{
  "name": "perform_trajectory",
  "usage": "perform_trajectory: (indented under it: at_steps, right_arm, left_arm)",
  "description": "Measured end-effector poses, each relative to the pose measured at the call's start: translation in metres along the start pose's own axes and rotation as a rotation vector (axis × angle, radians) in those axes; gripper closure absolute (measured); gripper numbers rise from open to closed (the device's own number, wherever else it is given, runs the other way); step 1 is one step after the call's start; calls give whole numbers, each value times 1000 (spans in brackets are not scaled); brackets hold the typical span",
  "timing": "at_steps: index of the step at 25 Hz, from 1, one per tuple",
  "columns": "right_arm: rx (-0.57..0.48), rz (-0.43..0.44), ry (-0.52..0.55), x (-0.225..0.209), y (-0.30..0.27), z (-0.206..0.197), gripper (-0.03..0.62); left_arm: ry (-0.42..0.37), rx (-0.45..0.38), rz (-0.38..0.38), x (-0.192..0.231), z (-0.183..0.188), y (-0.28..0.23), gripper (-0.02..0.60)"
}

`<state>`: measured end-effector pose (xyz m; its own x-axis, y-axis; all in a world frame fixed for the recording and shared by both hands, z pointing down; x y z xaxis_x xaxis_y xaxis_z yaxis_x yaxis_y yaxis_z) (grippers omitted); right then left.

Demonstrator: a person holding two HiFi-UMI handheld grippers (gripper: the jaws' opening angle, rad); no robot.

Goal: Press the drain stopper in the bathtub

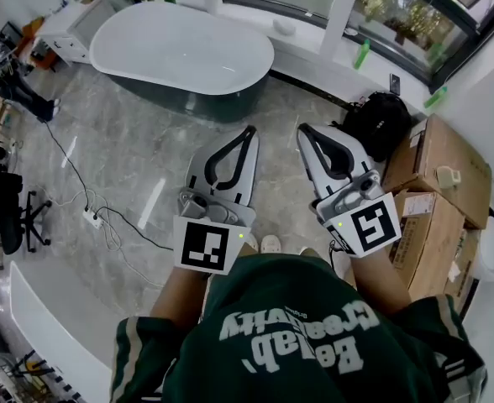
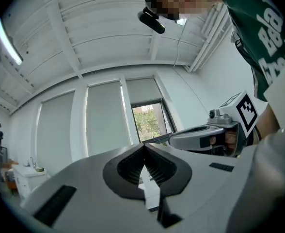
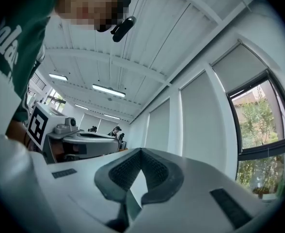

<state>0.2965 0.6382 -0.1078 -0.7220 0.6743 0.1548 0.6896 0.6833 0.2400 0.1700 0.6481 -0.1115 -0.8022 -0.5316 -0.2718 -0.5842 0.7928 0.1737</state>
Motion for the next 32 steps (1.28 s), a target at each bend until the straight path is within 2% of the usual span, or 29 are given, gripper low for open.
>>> perform_trajectory:
  at_steps: [32]
  right_arm:
    - [-4,1,-43,-4,-4,-8,585]
  left_arm:
    - [-2,30,54,19,-2,5,574]
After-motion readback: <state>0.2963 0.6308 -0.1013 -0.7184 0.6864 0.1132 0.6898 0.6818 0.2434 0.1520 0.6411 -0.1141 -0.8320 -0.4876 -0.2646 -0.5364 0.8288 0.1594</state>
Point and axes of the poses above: the fingertips, and each gripper's own axes: y backward along the fingers, x to its left, z out of its top, the point moved 5 cm from there along y, backward along the fingers, and after that the axes turned 6 degrees about -x, right-handed, at the moved point
